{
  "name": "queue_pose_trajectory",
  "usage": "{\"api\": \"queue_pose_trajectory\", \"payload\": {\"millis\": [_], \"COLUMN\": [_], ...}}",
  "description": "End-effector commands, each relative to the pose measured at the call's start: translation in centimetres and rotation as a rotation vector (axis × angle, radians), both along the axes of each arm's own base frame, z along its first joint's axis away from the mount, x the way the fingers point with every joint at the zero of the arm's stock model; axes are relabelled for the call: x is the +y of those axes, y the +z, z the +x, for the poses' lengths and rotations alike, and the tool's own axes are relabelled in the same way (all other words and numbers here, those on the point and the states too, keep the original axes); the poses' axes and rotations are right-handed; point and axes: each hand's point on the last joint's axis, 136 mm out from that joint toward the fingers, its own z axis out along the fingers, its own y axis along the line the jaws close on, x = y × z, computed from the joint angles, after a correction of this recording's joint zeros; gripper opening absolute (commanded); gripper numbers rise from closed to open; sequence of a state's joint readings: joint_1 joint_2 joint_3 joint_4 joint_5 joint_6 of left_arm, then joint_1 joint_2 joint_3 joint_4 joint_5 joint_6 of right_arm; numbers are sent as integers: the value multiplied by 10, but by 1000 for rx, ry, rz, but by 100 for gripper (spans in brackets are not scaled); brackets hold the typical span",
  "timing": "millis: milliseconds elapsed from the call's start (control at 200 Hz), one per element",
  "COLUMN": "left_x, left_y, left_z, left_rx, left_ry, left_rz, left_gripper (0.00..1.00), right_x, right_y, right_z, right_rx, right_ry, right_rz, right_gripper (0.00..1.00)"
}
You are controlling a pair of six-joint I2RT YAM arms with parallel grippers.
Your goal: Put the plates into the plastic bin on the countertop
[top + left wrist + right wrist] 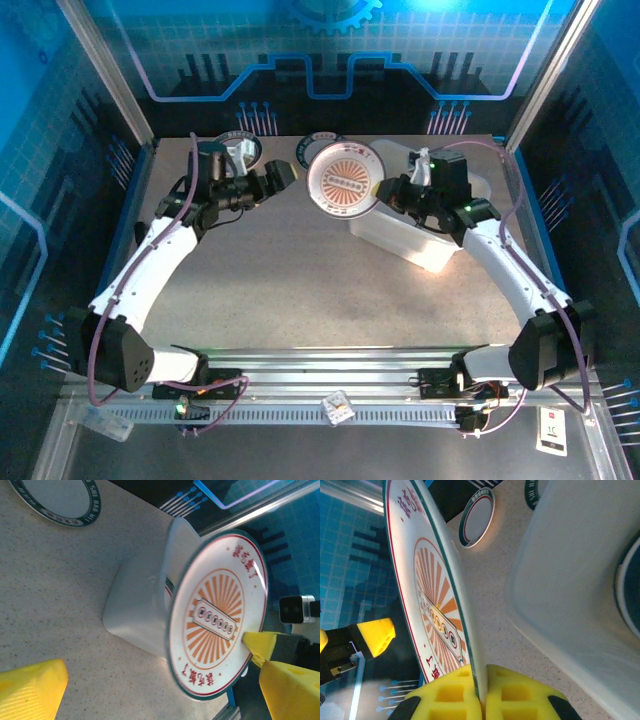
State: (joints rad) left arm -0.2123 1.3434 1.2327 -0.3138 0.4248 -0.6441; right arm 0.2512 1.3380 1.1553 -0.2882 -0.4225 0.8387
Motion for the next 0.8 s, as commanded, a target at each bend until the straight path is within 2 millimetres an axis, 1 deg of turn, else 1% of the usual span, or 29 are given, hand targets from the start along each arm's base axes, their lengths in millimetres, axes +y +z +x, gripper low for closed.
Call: {"api": "queue_pose_trajectory", "payload": {"millis": [0, 90, 160, 245, 335, 415, 595, 795], "left_x": [21, 36, 47, 55, 59, 60, 59, 59], "left_y": [8, -4, -17, -33, -50, -62, -79, -89], "left_z": [3, 6, 8, 9, 10, 12, 18, 27], "left_rx": [-24, 2, 32, 67, 105, 131, 176, 206], "left_ry": [45, 73, 95, 109, 123, 127, 123, 122], "left_rz": [14, 14, 16, 10, 0, -14, -21, -23], "left_gripper": [99, 99, 99, 99, 99, 99, 99, 99], "right_x": [-21, -39, -54, -69, -83, -90, -98, -101], "right_y": [14, 13, 12, 9, 2, -4, -21, -40], "right_z": [1, 5, 9, 14, 19, 24, 34, 45], "right_rx": [-36, -32, -25, -18, 4, 23, 72, 125], "right_ry": [-51, -95, -132, -175, -218, -240, -275, -287], "right_rz": [9, 4, -3, -12, -23, -33, -47, -48], "right_gripper": [0, 0, 0, 0, 0, 0, 0, 0]}}
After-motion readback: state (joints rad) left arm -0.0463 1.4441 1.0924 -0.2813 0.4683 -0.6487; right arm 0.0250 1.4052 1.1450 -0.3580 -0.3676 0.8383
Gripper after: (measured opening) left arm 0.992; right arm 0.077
